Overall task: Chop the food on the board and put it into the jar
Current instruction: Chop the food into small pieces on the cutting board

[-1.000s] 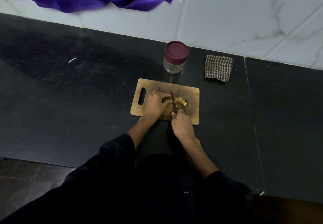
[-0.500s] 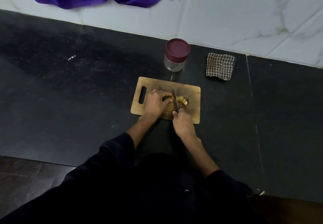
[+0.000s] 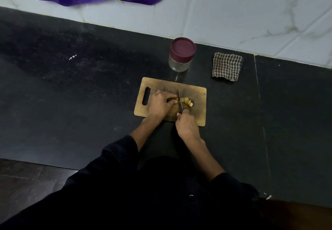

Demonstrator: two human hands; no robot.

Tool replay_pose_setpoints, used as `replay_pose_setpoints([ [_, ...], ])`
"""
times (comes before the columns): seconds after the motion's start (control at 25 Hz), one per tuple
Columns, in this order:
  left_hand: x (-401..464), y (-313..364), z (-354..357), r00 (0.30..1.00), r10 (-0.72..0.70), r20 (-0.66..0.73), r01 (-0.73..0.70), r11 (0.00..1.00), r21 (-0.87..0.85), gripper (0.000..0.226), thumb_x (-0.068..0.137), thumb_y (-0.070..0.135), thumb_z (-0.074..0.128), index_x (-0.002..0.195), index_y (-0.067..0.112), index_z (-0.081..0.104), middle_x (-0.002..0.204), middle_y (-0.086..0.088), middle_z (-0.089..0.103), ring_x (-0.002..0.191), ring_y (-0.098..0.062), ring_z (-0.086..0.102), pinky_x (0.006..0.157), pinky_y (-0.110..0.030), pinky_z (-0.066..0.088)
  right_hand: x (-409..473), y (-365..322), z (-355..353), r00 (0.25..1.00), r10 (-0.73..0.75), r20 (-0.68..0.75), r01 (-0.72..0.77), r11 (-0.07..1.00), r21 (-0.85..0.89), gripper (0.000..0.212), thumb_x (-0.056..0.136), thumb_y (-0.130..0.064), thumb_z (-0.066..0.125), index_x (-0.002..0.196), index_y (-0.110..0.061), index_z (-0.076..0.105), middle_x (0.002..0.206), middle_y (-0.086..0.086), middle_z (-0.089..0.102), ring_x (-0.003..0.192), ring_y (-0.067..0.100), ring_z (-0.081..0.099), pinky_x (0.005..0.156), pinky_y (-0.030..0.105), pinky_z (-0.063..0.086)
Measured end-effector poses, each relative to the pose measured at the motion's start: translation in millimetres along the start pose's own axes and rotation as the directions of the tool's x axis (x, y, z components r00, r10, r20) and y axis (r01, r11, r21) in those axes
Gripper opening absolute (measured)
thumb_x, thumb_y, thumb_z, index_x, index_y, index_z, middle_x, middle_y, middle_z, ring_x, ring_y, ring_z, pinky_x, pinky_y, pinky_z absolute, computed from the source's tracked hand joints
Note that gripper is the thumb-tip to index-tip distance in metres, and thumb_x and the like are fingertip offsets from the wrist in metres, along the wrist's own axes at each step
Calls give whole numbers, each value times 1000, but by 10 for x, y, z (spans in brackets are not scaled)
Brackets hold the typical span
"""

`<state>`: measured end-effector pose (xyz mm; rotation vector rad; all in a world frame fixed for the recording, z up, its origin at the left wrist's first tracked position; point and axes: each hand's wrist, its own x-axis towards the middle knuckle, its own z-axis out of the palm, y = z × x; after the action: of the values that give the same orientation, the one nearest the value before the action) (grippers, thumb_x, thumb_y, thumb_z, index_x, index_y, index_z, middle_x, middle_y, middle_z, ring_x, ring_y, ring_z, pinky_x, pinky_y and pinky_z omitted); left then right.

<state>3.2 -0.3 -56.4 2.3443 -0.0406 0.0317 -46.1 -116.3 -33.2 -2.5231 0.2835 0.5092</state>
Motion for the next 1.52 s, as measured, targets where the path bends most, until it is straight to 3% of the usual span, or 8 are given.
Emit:
replay_pose_setpoints([
  [0.36,15,-20,21,1000,13,-9,-13,1000,-18,21,81,15,72,101,16,73,103,0,72,103,-16,57,91,-23,39,68,-80,-39,996,39,77,-34,998,-58,22,101,-17,43,118,-4,47,112,18,63,102,34,63,74,39,47],
  [0.64,-6,-6,35,1000,8,-20,-8,1000,-16,21,81,16,72,102,17,73,104,1,71,104,-14,58,92,-19,35,-17,-30,2,991,88,99,-77,992,-102,26,100,-20,46,121,-4,47,119,18,60,107,34,60,88,46,51],
  [0.8,-13,20,24,999,11,-35,-12,1000,-8,22,80,15,73,102,15,73,103,1,72,102,-15,57,88,-16,34,-90,39,-3,990,104,100,-93,990,-103,27,100,-23,45,121,-5,49,117,16,60,106,31,60,85,44,51],
  [0.92,-17,15,17,1000,17,-22,-18,1000,-10,22,80,15,73,103,16,73,103,1,72,102,-14,57,88,-17,35,-31,28,-24,984,133,122,-136,991,11,29,102,-26,42,120,-6,52,116,16,61,102,33,62,82,45,54],
  [1.0,-24,13,24,999,26,-19,-26,1000,-10,22,80,15,72,102,17,72,103,2,71,101,-13,57,89,-18,37,26,-10,-70,971,167,168,-188,975,116,30,103,-29,40,120,-7,51,112,16,61,91,34,66,66,42,57],
  [1.12,-38,0,30,999,36,-15,-37,999,-13,22,81,14,72,102,17,72,102,3,71,101,-12,58,93,-25,43,21,42,-80,957,173,231,-244,912,330,22,103,-31,39,113,-13,48,90,11,58,58,22,56,43,30,43],
  [1.32,-25,7,11,1000,12,-17,-12,1000,-17,23,82,13,71,105,13,72,106,0,71,106,-14,56,89,-14,32,-90,141,-105,931,191,312,-343,751,564,17,103,-26,41,89,-17,47,64,3,41,41,13,33,39,23,28],
  [1.52,-37,15,18,1000,6,-27,-7,1000,-25,22,83,13,69,105,12,71,109,-2,70,108,-16,55,91,-16,33,-206,182,-173,887,154,436,-421,657,625,18,103,-26,39,90,-15,46,58,-1,37,38,10,28,37,18,21],
])
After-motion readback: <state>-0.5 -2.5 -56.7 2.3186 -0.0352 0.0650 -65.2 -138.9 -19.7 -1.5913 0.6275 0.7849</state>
